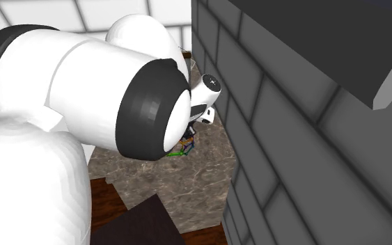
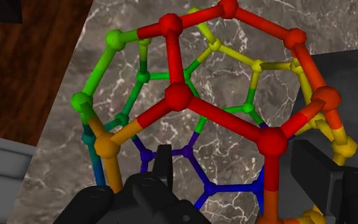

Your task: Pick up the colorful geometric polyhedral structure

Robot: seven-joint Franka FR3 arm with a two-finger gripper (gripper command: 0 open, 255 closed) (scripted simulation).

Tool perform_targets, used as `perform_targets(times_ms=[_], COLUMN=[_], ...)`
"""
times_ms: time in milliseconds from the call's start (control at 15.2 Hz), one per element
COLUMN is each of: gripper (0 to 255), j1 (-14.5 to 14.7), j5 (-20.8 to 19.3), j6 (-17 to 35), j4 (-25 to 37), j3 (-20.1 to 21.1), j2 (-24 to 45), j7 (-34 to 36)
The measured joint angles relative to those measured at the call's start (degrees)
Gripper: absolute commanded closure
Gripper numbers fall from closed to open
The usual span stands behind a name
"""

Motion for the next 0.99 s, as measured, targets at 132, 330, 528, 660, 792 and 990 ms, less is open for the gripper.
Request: perform_targets(times_ms=[132,330,528,660,792,990], gripper=[255,255,255,255,255,255], j1=[0.0,0.1,0.0,0.0,-0.1,-0.1], j5=[-0.4,-0.7,-1.3,-1.7,-1.9,-2.4], j6=[-1.0,-2.3,-4.1,-5.3,-6.5,-7.9], j4=[0.0,-0.2,-0.2,0.0,0.0,0.3], j3=[-0.1,-0.2,-0.4,-0.5,-0.6,-0.7], j2=[-1.0,-2.8,-4.6,-5.8,-7.0,-8.3], j7=[0.7,1.7,2.8,3.6,4.2,5.1])
